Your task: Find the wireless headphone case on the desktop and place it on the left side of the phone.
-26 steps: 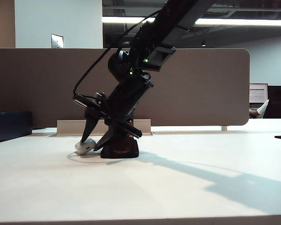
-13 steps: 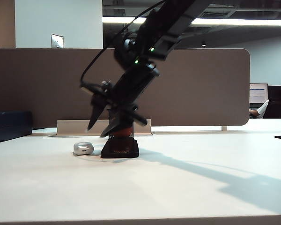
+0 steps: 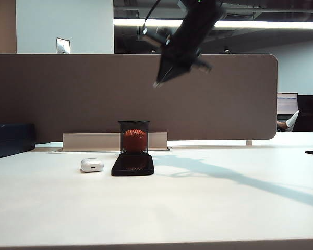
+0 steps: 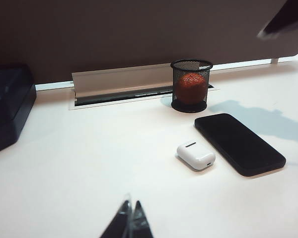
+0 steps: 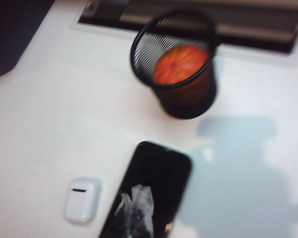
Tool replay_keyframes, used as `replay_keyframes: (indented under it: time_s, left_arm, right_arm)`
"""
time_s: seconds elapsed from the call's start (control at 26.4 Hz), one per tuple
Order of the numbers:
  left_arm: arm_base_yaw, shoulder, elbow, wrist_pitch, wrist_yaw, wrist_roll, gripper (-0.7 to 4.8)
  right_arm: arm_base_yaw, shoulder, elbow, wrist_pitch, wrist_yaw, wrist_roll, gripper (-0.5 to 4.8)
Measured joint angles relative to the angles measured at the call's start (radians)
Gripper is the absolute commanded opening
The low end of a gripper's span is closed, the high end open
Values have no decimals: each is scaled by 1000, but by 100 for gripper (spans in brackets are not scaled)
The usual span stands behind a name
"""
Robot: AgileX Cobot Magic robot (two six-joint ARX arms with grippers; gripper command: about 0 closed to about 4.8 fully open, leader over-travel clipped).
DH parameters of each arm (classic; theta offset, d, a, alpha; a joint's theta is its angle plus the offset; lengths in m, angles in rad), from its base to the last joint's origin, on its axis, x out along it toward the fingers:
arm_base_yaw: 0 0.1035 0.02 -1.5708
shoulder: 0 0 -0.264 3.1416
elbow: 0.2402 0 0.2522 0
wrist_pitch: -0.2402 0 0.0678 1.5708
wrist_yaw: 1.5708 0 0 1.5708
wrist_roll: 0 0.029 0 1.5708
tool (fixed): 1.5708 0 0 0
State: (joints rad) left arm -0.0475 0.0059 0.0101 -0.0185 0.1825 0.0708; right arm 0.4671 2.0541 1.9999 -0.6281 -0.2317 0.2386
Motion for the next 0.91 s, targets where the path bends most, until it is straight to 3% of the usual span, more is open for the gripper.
replay_keyframes:
  time_s: [0.27,0.53,0.72,0.91]
  left_arm:
    - [0,0,0,0,0,0,-5]
    - [0,0,0,0,0,0,-5]
    - [0,0,0,0,0,0,-5]
    - [0,0,0,0,0,0,-5]
  right_arm:
    - [-64,-160,0,-35,94,-85,-9]
    - [-188,-343,0,-66,100,-152,-9]
    - [-322,-476,-2,-216,101,-224,-9]
    - [-390,-570,-2,-291,60,-257,-9]
